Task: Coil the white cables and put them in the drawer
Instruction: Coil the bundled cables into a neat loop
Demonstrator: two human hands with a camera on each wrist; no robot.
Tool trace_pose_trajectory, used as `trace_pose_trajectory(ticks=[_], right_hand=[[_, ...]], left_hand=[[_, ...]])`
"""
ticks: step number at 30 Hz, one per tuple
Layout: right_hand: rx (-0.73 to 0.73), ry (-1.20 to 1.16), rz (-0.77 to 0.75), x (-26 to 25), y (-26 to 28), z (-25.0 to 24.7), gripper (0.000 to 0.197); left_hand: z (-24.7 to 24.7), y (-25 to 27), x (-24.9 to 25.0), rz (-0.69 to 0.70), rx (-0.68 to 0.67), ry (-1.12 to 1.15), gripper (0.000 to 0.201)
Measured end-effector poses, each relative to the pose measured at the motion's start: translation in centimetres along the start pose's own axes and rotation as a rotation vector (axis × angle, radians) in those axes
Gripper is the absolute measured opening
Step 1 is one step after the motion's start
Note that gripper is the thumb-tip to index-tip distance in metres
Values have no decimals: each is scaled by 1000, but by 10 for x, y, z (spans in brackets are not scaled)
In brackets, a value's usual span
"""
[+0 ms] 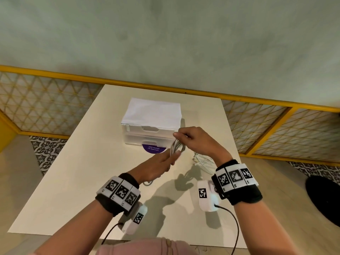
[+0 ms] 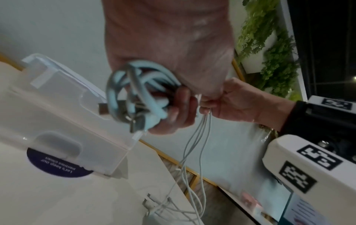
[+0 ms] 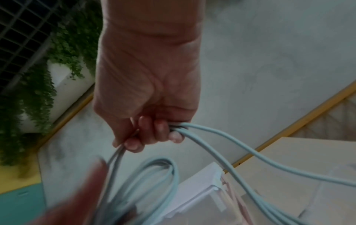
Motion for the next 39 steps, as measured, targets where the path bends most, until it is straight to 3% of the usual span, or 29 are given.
trace_pose_trajectory(ticks=[1,3,6,9,14,21,26,31,35,37,39], right_hand=[[5,-8,9,1,0,-1,40],[35,-35,33,6,0,-2,39],[159,-190,87,20,3,-11,24],[234,-344,130,45,16,-4,23],[278,-162,182,42,30,36,25],[161,82,159,-1,18,48,34],[91,113,179,-3,17,49,33],[-66,104,169,-12,19,48,28],[-189,121,183,-18,21,49,46],[-172,129,168,-25,20,50,54],[-69,93,171,-26,16,48,41]], left_hand=[[2,1,2,25,-18,-32,27],[2,0,3,45,-29,17,31],[-6,0,10,87,21,285,38],[-20,2,20,161,103,451,37],[-36,-2,23,206,237,525,36],[-24,-15,18,262,273,461,35],[-20,-18,12,258,291,432,31],[-18,-23,6,193,267,552,34],[-25,-29,0,189,259,603,33],[-29,-30,2,210,296,673,32],[-40,-29,7,237,403,736,33]])
Point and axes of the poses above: each hand's wrist, its own y-axis away from the middle knuckle, its own z-axis out of the palm, x = y × z, the point moved 7 cm from there along -y, towards the middle knuckle, and after that the axes turned 13 degrees about y, right-handed, at the moved point
